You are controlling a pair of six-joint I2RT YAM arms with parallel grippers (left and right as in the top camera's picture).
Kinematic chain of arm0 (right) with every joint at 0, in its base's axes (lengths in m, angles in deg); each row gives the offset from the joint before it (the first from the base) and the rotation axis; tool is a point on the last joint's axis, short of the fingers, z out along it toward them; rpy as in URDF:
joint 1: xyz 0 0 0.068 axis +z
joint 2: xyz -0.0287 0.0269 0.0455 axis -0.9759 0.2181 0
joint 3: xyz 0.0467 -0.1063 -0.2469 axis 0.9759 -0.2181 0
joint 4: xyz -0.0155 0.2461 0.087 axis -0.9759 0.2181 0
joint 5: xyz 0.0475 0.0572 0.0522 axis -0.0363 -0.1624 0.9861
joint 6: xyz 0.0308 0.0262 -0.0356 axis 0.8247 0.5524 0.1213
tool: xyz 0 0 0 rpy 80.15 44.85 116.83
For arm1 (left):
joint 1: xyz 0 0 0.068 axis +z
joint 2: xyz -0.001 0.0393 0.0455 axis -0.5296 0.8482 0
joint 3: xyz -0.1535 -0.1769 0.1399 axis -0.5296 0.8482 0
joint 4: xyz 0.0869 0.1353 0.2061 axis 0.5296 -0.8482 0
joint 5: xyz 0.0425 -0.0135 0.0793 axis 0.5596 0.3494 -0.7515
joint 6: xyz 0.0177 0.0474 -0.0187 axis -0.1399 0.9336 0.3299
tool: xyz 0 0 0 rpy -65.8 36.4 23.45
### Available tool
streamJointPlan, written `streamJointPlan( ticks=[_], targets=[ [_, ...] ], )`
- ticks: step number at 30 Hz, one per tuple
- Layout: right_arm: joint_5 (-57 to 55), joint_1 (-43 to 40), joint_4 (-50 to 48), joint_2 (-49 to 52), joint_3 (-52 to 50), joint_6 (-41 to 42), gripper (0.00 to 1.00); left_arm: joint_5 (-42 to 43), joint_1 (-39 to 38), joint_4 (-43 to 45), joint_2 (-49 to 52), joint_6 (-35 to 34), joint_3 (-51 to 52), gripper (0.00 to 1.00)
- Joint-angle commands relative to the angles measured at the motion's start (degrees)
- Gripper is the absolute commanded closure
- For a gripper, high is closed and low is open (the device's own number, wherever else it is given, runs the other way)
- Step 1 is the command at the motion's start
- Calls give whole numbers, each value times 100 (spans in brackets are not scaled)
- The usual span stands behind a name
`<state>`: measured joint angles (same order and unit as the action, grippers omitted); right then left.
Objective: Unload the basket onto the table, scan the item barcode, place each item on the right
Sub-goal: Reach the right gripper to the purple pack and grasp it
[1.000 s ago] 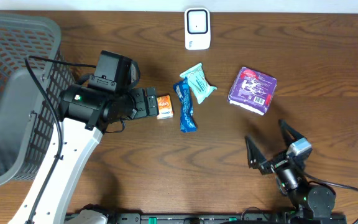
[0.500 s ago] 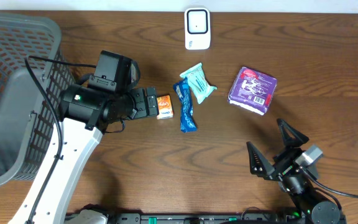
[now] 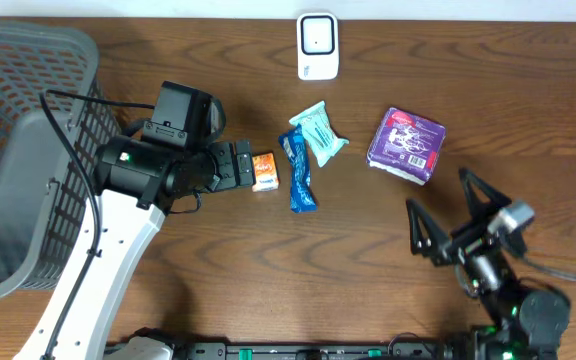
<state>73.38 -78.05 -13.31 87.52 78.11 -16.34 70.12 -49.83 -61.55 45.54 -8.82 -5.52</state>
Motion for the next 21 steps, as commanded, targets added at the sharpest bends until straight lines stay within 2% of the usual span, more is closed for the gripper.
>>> streamJointPlan(
  ticks=[1, 5, 9, 10, 12, 17, 20, 21],
  targets=[
    [59, -9, 876, 901, 1104, -815, 1, -74, 20, -15, -7, 11, -31, 2],
    [39, -17, 3025, 2363, 2857, -1810, 1, -74, 20, -15, -7, 11, -31, 2],
    [-164, -17, 4505, 3711, 4133, -2304, 1, -74, 20, -15, -7, 11, -31, 2],
    [-162, -17, 5128, 4409, 4728, -2441, 1, -74, 20, -15, -7, 11, -31, 2],
    [-162, -26, 5777, 5215, 5410, -2594, 1, -74, 20, -15, -7, 11, -31, 2],
    [197, -181, 6975, 6907, 6841, -2625, 1, -74, 20, -15, -7, 11, -31, 2],
    [420, -184, 7263, 7381, 6977, -2531, 1, -74, 20, -15, -7, 11, -31, 2],
    [184, -190, 7250, 7532, 6977, -2557, 1, -74, 20, -15, -7, 11, -31, 2]
  ],
)
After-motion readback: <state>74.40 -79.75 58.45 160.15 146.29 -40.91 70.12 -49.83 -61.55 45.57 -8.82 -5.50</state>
